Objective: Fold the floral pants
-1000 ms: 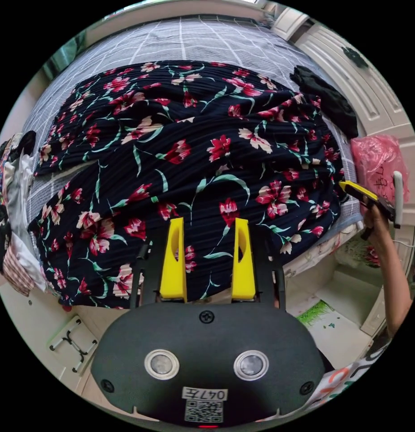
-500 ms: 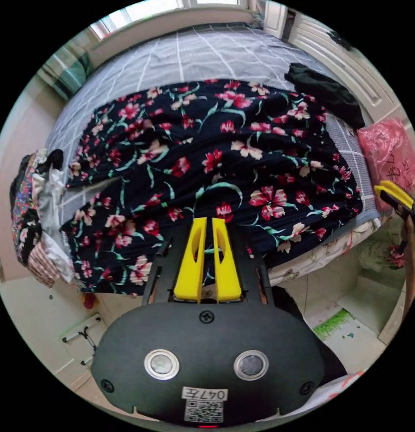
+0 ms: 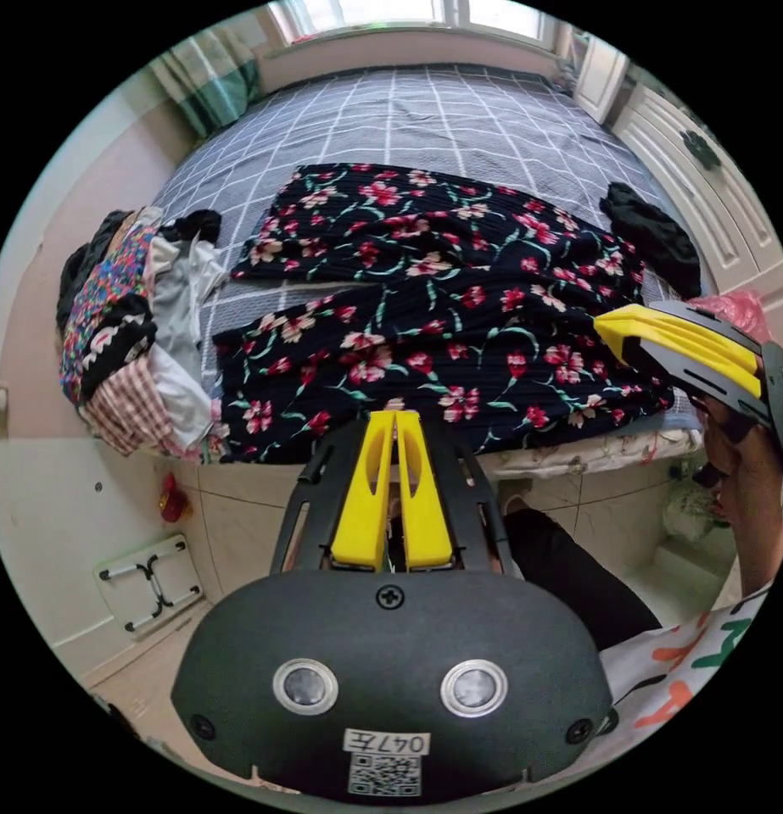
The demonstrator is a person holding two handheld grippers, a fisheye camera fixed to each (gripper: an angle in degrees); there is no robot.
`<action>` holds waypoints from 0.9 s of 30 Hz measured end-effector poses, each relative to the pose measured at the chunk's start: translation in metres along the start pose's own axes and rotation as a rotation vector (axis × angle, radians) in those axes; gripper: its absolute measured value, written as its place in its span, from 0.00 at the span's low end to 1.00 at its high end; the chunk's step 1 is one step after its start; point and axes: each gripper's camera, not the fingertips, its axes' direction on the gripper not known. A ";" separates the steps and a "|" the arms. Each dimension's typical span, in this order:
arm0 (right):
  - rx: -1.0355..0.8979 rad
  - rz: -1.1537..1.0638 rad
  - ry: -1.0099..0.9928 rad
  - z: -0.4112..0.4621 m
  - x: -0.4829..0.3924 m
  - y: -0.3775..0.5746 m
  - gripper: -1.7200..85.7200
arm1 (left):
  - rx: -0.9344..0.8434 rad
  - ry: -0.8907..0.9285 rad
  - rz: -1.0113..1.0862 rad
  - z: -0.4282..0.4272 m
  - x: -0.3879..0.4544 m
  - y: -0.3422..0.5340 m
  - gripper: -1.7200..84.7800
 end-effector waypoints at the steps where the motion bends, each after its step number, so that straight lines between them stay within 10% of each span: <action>1: -0.007 -0.021 -0.009 0.007 -0.008 -0.008 0.02 | -0.003 0.003 -0.017 0.002 -0.010 0.004 0.03; 17: -0.029 -0.845 -0.194 0.265 -0.208 -0.246 0.08 | 0.006 -0.011 -0.444 0.114 -0.237 0.095 0.10; 27: -0.034 -0.959 -0.121 0.286 -0.238 -0.300 0.02 | 0.055 0.025 -0.500 0.135 -0.297 0.126 0.10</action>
